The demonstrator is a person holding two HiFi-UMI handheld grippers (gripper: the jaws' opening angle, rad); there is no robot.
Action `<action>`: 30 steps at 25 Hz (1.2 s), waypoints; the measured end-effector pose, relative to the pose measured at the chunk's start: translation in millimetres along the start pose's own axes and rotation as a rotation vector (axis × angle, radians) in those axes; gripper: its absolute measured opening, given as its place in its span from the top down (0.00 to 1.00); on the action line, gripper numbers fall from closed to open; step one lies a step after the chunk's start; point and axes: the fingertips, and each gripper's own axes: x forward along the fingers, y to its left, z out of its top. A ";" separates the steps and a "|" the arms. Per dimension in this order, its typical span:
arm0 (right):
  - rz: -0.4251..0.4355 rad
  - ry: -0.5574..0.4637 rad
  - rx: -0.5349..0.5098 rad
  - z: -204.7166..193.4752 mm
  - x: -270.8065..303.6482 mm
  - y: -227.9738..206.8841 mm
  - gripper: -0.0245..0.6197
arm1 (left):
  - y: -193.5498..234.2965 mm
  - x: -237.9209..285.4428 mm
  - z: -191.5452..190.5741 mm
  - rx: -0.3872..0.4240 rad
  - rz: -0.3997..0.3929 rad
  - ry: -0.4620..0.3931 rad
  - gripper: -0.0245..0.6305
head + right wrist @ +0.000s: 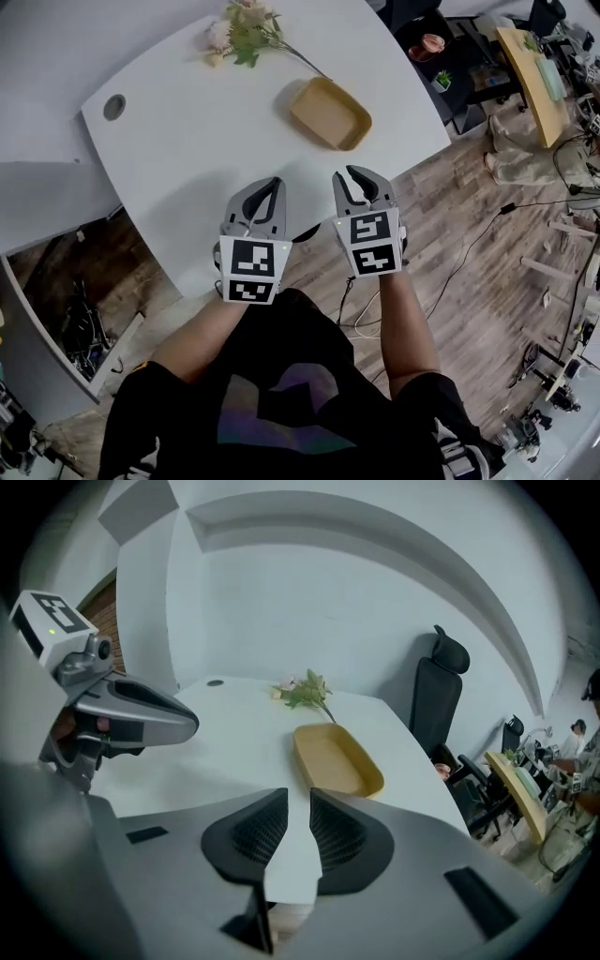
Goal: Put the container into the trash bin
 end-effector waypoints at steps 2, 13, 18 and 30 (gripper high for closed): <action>-0.007 0.033 -0.037 1.6 16.2 -5.8 0.82 | 8.6 11.6 -0.6 -0.017 -0.002 0.005 0.95; -0.020 0.184 -0.224 4.8 69.8 -18.6 0.82 | 26.2 56.8 -23.0 -0.115 -0.048 0.066 0.95; 0.022 0.251 -0.289 -5.0 80.5 -16.2 0.82 | 27.2 63.1 -27.3 -0.134 -0.055 0.080 0.95; 0.017 0.183 -0.400 -0.9 66.9 -10.3 0.91 | 20.1 33.3 -21.9 -0.154 0.066 0.014 0.95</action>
